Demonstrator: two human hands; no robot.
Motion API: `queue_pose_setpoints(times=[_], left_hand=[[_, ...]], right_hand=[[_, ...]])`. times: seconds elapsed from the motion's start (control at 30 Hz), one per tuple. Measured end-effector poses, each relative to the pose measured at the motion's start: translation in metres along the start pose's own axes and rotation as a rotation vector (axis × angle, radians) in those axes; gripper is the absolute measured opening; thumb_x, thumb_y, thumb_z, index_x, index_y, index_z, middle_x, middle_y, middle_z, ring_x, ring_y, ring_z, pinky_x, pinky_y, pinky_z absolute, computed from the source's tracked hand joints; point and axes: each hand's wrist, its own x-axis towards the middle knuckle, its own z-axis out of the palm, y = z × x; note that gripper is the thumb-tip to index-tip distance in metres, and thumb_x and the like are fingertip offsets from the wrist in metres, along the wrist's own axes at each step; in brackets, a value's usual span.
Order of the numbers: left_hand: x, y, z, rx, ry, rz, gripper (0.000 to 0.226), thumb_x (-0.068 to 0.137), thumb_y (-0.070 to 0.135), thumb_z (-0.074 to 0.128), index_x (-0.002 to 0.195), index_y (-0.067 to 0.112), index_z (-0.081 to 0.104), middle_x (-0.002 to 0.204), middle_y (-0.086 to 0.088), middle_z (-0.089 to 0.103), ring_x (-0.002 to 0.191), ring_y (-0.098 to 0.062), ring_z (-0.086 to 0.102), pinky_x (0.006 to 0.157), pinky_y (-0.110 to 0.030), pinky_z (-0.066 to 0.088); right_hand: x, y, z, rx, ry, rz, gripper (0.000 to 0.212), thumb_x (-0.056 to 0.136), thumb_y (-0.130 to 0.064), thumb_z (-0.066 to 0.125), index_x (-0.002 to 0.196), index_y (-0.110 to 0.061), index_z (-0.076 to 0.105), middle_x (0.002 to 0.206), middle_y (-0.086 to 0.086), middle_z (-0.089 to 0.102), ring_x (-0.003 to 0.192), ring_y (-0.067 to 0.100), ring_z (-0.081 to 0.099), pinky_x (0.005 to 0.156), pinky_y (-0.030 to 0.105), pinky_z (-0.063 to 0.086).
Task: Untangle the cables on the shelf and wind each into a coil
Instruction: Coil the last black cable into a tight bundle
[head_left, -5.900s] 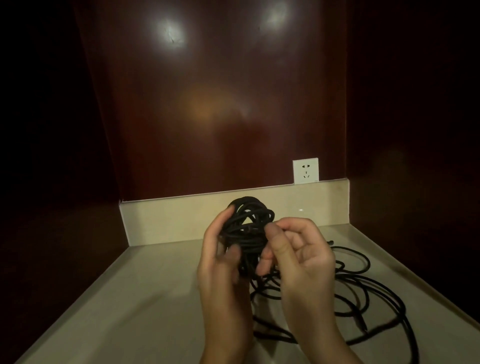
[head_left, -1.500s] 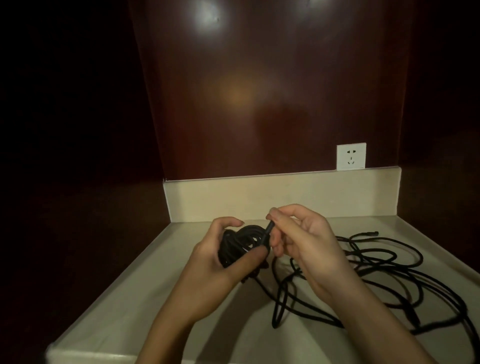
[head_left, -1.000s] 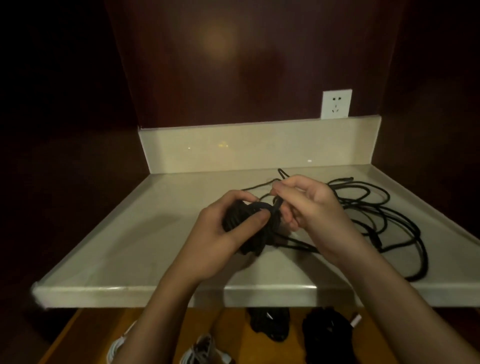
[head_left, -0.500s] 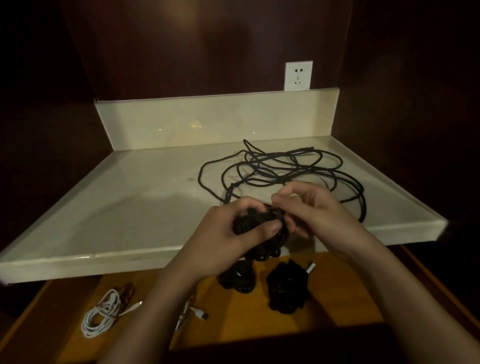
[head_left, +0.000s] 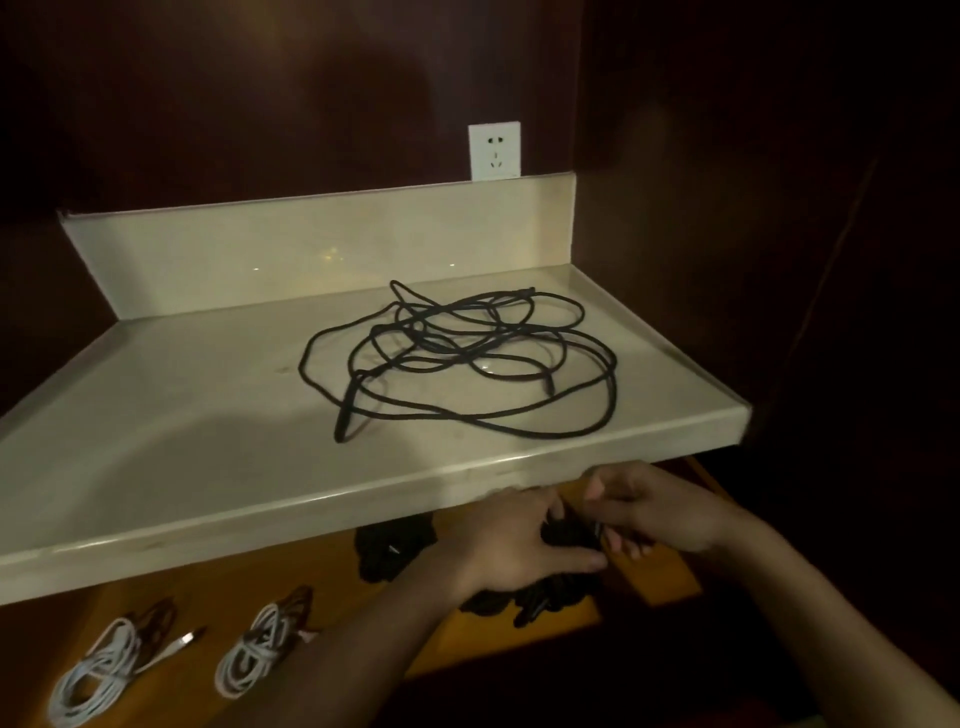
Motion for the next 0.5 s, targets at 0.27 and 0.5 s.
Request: queue_pose_setpoints(times=[0.27,0.5], left_hand=[[0.056,0.014,0.048,-0.179,-0.077,-0.11,0.034,0.083,0.055,0.074,0.088,0.035,0.047,0.088,0.018,0.052,0.085,-0.004,0.053,0.071,-0.021,0.043],[0.078,0.011,0.068,-0.184,-0.091,-0.197,0.055,0.083,0.055,0.073,0.126,0.028,0.052,0.129,0.003,0.057,0.118,-0.015,0.053,0.098,-0.029,0.046]], right_hand=[[0.028,0.046,-0.016,-0.163,0.05,0.209,0.018,0.097,-0.008,0.05,0.086,-0.016,0.063,0.063,0.003,0.063,0.051,0.009,0.057,0.048,0.02,0.044],[0.047,0.057,-0.022,-0.232,0.041,0.303,0.02,0.098,-0.006,0.043,0.092,-0.016,0.059,0.071,0.007,0.063,0.057,0.012,0.059,0.05,0.019,0.047]])
